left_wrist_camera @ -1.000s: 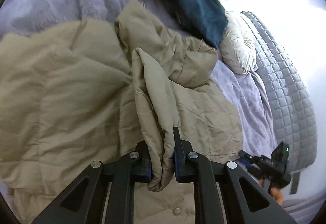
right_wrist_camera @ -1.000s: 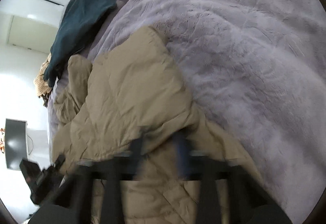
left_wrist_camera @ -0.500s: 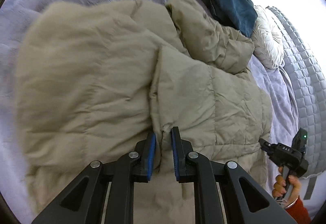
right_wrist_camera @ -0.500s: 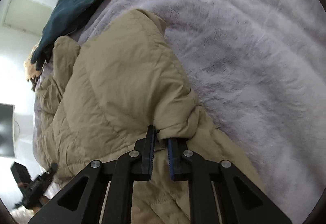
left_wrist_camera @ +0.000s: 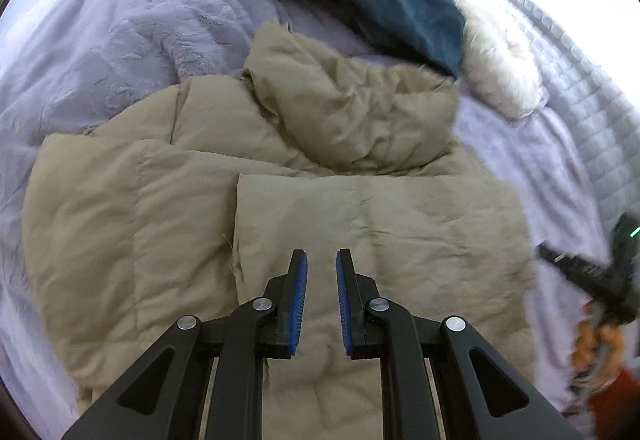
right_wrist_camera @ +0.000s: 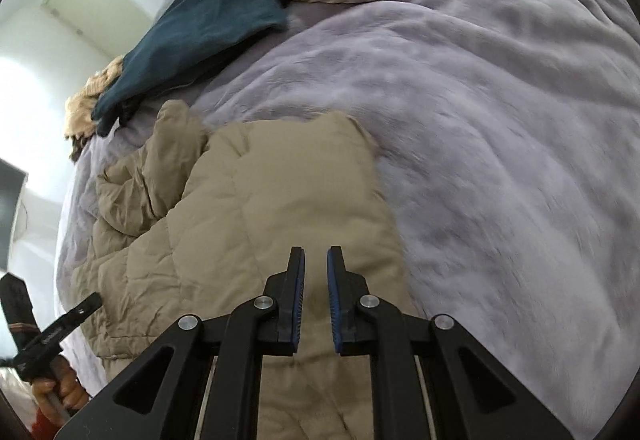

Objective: Fold large clothes

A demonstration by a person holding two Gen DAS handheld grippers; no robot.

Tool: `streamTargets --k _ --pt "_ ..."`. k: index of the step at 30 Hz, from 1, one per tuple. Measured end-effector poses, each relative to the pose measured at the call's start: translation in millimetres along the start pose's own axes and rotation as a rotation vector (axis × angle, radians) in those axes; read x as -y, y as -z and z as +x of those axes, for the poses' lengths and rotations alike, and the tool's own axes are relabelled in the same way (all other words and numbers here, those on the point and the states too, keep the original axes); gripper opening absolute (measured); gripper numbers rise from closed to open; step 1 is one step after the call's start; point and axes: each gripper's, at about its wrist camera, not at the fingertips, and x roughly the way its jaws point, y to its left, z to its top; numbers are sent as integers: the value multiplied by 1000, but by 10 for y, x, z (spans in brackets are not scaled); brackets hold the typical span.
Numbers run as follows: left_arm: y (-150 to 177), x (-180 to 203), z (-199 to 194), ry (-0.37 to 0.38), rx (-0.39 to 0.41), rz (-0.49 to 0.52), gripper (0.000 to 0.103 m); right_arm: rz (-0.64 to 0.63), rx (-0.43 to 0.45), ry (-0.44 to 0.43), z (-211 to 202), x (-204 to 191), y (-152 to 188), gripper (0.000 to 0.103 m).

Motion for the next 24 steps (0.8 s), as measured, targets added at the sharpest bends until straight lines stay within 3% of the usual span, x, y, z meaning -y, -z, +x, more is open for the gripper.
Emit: streamTargets --k 6,12,19,24 --pt "-22 -190 388 -22 -17 1 16 -32 -39 78 498 109 -155 13" --pt "6 -216 505 -4 -20 19 16 34 -55 61 772 339 -95 8" --pt "6 -152 543 -30 -32 23 16 17 -64 103 781 305 -107 9" --pt "18 -43 270 -76 -24 24 16 2 -62 134 591 244 -116 13"
